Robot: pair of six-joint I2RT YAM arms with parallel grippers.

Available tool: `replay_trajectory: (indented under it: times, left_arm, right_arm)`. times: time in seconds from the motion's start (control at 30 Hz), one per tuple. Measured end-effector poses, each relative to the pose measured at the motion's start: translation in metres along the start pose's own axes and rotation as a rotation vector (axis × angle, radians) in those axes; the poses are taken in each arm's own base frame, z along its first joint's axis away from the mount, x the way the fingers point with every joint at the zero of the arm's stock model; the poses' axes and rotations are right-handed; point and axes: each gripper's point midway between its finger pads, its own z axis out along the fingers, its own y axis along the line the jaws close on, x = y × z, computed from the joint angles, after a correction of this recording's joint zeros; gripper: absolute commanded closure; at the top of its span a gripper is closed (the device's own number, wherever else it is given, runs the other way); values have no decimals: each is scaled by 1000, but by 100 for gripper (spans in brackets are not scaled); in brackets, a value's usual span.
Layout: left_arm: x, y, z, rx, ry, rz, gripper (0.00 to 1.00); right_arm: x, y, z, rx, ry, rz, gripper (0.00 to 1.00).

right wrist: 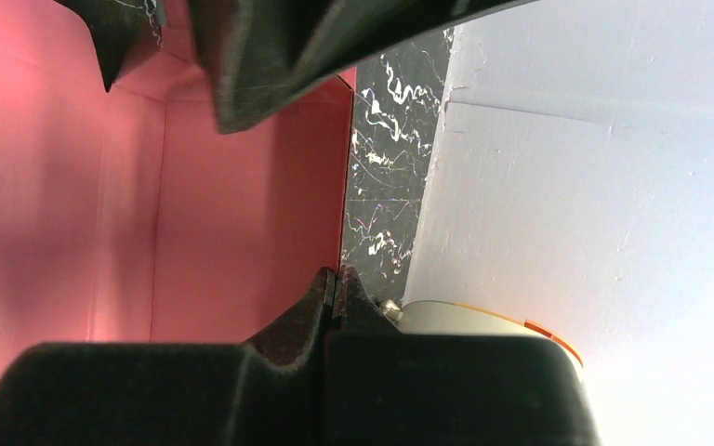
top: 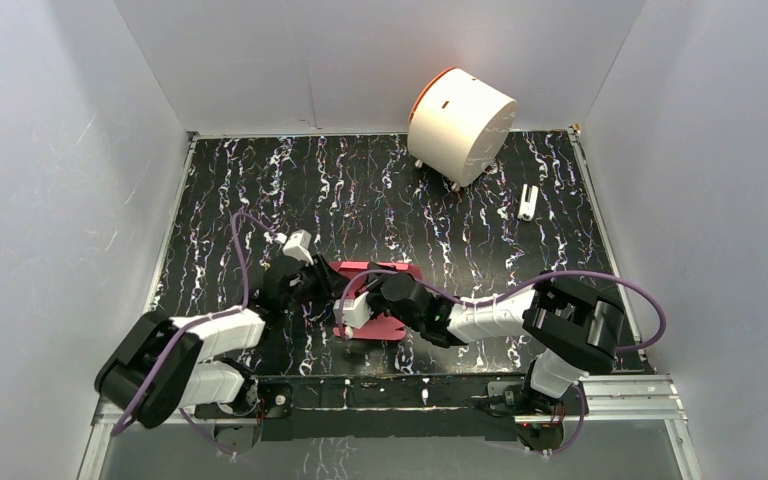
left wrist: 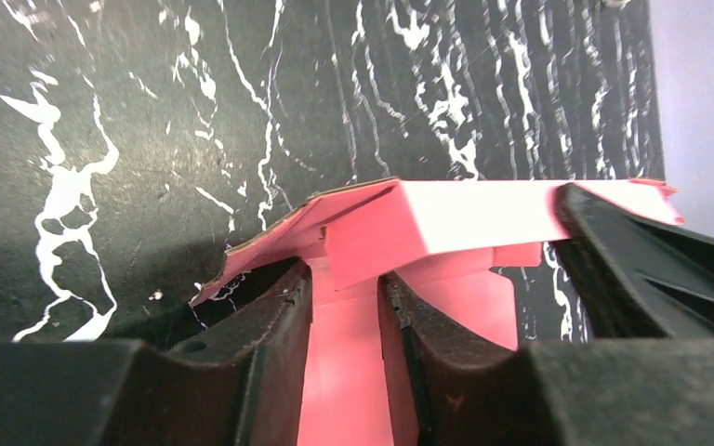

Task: Fold the paper box

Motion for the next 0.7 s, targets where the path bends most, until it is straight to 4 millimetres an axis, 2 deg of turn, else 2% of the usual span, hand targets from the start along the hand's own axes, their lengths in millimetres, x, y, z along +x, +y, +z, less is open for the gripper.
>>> replay_trajectory:
  times: [0.17,0.4,0.53,0.7]
  left_arm:
    - [-27,-13,-16,29,-117,54,65]
    - [-53,-16,-32,19,-234,129,59]
    - [-64,-8,-38,0,-284,156,57]
    - [-65,9,-37,-39,-283,178,57]
  right_arm:
    - [2,2,-1,-4,4,-8,100]
    - [9,1,-9,-10,4,-1,100]
    - [10,2,-10,-20,3,5,100]
    - [10,4,-10,-27,4,8,100]
